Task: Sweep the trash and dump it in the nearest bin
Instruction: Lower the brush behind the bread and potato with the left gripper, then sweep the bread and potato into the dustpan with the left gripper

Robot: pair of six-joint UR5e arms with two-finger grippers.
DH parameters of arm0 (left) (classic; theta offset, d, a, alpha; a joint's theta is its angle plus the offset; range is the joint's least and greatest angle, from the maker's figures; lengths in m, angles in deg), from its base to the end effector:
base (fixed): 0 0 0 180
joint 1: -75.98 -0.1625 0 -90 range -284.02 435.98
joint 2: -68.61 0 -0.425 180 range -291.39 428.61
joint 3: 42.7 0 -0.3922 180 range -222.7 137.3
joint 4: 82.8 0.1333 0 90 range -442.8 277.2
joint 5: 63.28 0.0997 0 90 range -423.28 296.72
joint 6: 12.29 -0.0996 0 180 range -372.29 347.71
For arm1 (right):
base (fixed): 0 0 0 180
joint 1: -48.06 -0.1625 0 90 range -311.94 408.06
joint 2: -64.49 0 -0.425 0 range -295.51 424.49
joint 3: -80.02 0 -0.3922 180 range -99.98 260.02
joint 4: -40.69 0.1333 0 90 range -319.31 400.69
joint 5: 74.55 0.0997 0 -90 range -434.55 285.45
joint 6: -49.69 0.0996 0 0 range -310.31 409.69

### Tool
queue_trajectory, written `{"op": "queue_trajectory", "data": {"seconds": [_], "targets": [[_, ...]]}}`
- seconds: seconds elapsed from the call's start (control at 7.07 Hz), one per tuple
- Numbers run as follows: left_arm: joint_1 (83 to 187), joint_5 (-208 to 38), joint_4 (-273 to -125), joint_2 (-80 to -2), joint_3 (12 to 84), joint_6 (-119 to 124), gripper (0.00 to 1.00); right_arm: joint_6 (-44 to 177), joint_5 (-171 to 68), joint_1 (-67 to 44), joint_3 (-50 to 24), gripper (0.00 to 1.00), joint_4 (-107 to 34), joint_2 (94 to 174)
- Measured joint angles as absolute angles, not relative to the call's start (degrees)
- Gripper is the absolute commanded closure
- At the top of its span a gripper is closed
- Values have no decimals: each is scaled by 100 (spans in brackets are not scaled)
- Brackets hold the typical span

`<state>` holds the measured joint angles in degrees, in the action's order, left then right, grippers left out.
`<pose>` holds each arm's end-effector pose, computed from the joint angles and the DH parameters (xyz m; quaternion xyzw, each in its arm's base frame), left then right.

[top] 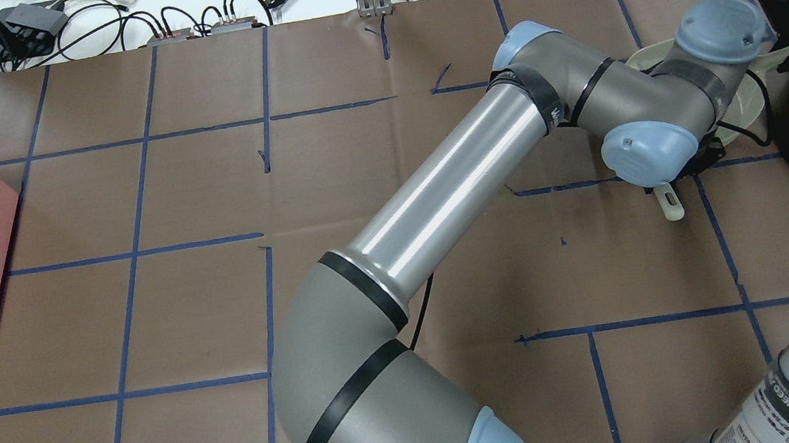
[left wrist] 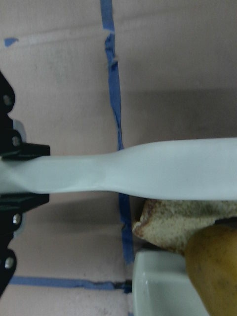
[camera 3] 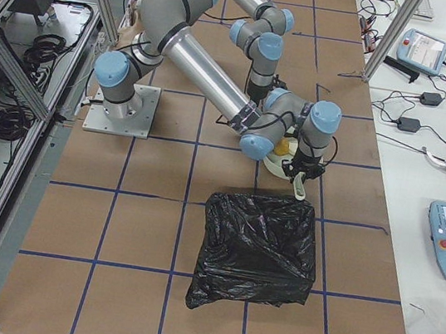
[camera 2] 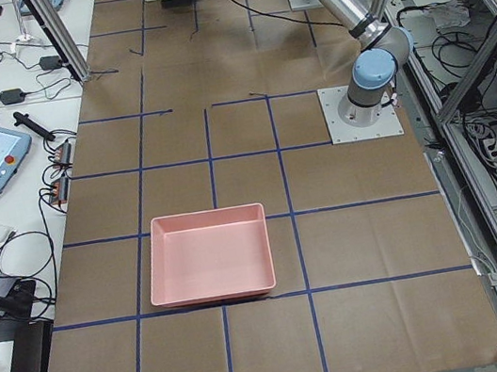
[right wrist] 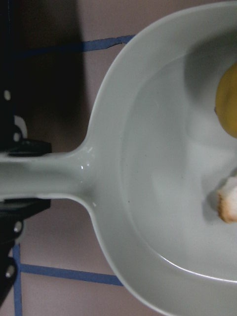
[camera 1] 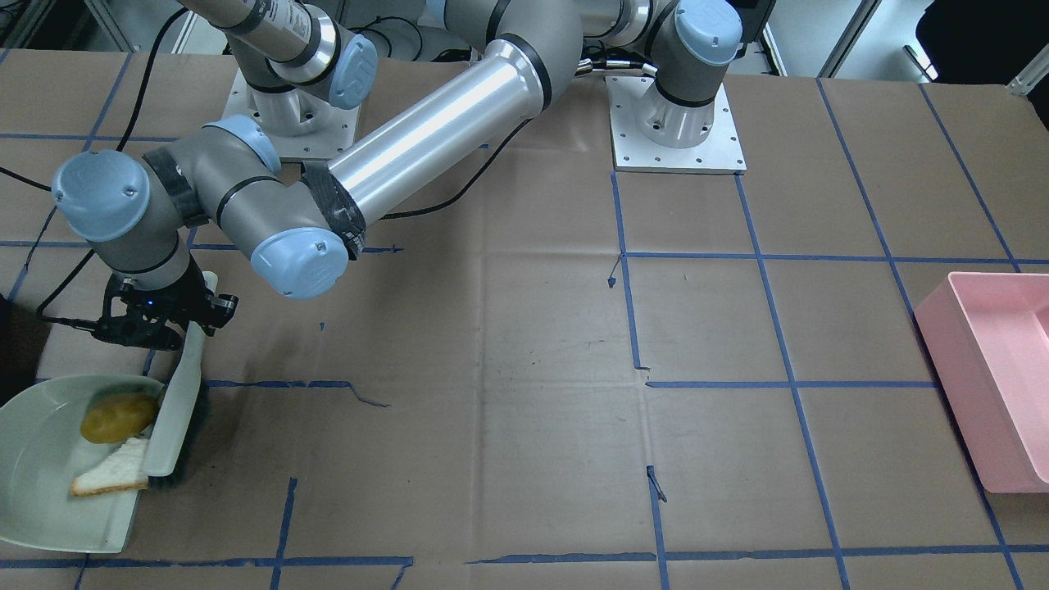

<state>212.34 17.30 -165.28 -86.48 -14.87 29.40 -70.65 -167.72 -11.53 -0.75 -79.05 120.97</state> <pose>-0.7433 -0.5021 0.2316 -0.0439 -0.9949 -0.0283 0.0868 -0.2446 -0.6691 0.2660 0.7047 -0.7074 -0.0147 0.0530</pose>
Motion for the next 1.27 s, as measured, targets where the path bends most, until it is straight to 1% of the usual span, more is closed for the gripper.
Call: {"op": "queue_trajectory", "data": {"seconds": [0.71, 1.27], "targets": [[21307, 961, -16013, -8847, -1836, 3061, 100, -7019, -16762, -1159, -67, 100, -7832, 12114], [21309, 618, -15631, -9023, -2086, 3768, 100, -7019, -16701, -1176, -66, 100, -7824, 12110]]}}
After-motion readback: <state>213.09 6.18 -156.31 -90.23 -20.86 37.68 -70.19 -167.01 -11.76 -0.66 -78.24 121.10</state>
